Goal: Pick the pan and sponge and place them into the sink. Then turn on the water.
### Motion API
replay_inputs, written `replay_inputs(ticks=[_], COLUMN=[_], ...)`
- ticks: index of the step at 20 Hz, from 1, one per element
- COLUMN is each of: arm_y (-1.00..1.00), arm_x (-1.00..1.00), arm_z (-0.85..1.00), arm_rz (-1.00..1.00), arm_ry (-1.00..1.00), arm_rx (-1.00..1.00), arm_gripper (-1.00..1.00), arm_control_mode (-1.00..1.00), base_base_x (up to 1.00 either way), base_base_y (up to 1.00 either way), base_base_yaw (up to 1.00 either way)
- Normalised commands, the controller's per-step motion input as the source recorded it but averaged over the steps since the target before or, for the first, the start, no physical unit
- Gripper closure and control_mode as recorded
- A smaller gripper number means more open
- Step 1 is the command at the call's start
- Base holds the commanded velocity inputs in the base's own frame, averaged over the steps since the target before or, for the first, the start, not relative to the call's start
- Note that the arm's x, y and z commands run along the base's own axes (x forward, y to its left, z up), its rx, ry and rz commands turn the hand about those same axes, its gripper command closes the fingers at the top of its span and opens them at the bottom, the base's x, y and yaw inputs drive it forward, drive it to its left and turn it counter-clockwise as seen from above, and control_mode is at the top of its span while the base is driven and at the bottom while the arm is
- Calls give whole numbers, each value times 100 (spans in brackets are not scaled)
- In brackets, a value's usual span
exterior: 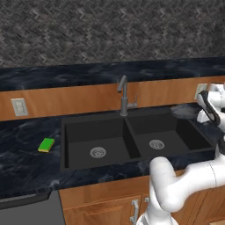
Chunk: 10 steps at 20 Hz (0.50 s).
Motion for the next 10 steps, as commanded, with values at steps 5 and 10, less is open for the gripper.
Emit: replay_inputs(ticks=[5,10], arm_y=[48,27], arm_x=[-66,-71], arm_z=[16,17], arm_rz=[9,9], arm_ry=[-22,-26], arm_rx=[-6,-1], arm_gripper=[100,100], arm_control_mode=[-100,-100], base_base_x=[0,0], base_base_y=[0,0], base_base_yaw=[0,0])
